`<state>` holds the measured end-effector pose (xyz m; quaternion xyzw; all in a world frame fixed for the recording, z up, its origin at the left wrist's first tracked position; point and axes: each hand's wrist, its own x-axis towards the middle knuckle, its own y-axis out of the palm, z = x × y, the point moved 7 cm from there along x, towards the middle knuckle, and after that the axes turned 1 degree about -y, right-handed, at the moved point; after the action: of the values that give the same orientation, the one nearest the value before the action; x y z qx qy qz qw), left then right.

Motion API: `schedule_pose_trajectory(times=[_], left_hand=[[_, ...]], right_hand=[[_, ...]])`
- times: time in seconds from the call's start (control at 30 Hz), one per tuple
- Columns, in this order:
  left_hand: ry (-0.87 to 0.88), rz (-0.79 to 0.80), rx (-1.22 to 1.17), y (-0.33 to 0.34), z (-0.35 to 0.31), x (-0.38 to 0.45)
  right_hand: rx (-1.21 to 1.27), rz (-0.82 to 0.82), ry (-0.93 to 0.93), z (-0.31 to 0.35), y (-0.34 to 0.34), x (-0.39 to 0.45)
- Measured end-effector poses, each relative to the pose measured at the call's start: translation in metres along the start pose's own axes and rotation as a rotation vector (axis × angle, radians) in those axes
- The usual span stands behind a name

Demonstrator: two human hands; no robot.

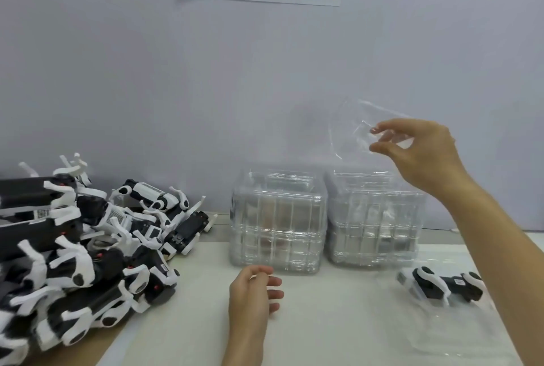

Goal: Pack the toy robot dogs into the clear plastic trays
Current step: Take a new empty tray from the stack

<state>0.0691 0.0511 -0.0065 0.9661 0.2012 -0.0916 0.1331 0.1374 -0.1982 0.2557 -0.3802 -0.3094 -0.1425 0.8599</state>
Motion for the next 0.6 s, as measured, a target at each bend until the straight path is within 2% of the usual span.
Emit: schedule_pose_trajectory(times=[0.13, 0.33, 0.47, 0.6], left_hand=[[0.044, 0.013, -0.052, -0.001, -0.009, 0.001], [0.172, 0.016, -0.193, -0.02, -0.047, 0.003], [0.308, 0.01, -0.26, -0.041, -0.079, -0.002], [0.322, 0.125, -0.293, -0.042, -0.102, -0.016]], right_hand=[[0.116, -0.06, -0.12, 0.039, -0.01, -0.028], [0.324, 0.01, -0.255, 0.087, 0.012, -0.096], [0.203, 0.101, -0.35, 0.1, 0.053, -0.128], [0.113, 0.311, -0.387, 0.107, 0.092, -0.143]])
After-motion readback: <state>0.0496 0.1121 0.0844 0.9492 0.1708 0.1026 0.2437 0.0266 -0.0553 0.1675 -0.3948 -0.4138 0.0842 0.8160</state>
